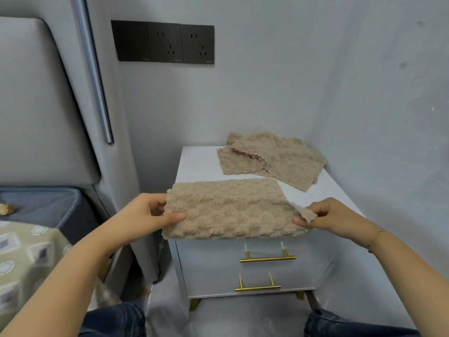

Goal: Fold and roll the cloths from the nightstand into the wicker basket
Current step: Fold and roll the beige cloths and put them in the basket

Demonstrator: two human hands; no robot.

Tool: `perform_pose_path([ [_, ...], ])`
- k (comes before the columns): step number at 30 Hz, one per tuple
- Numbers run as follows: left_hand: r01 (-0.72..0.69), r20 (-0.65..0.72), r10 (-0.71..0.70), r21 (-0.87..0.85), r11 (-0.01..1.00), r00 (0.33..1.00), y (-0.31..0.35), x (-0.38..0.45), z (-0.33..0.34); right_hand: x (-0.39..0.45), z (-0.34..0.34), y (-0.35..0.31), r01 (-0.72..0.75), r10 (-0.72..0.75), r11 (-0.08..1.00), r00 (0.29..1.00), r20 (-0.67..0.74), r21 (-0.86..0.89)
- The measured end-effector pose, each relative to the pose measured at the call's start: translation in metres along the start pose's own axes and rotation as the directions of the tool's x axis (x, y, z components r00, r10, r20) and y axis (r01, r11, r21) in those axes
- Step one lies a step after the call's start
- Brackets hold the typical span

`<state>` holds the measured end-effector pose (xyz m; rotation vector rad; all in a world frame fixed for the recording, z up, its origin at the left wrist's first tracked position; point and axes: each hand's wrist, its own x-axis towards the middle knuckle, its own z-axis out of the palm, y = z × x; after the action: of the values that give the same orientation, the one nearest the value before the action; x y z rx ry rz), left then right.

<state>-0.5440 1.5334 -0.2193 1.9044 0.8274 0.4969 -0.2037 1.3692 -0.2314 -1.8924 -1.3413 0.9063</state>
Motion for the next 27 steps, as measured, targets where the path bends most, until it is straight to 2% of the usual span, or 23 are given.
perform_pose_path([
  [4, 0.052, 0.009, -0.052, -0.231, 0.972, 0.999, 0.005, 0.011, -0.002, 0.014, -0.002, 0.002, 0.05, -0.03, 0.988, 0.99, -0.134, 0.146],
  [7, 0.171, -0.105, -0.21, -0.299, 0.939, 0.972, -0.006, 0.032, 0.002, 0.04, 0.004, 0.0, 0.065, -0.017, 0.978, 0.973, -0.231, 0.201],
  [10, 0.258, -0.278, -0.283, -0.122, 0.958, 0.918, -0.023, 0.055, 0.007, 0.066, 0.018, -0.004, 0.095, -0.034, 0.983, 0.936, -0.35, 0.16],
  [14, 0.325, -0.361, -0.278, 0.073, 0.943, 0.89, -0.041, 0.074, 0.012, 0.093, 0.03, -0.001, 0.065, -0.075, 0.997, 0.881, -0.466, -0.037],
  [16, 0.343, -0.417, -0.251, 0.16, 0.926, 0.873, -0.044, 0.079, 0.014, 0.098, 0.031, 0.002, 0.043, -0.07, 0.997, 0.861, -0.504, -0.066],
  [22, 0.362, -0.457, -0.223, 0.242, 0.9, 0.861, -0.048, 0.087, 0.017, 0.111, 0.035, 0.009, 0.046, -0.116, 0.99, 0.815, -0.568, -0.136],
  [27, 0.353, -0.491, -0.175, 0.296, 0.888, 0.853, -0.048, 0.087, 0.023, 0.11, 0.044, 0.003, -0.155, -0.124, 0.893, 0.817, -0.563, -0.422],
])
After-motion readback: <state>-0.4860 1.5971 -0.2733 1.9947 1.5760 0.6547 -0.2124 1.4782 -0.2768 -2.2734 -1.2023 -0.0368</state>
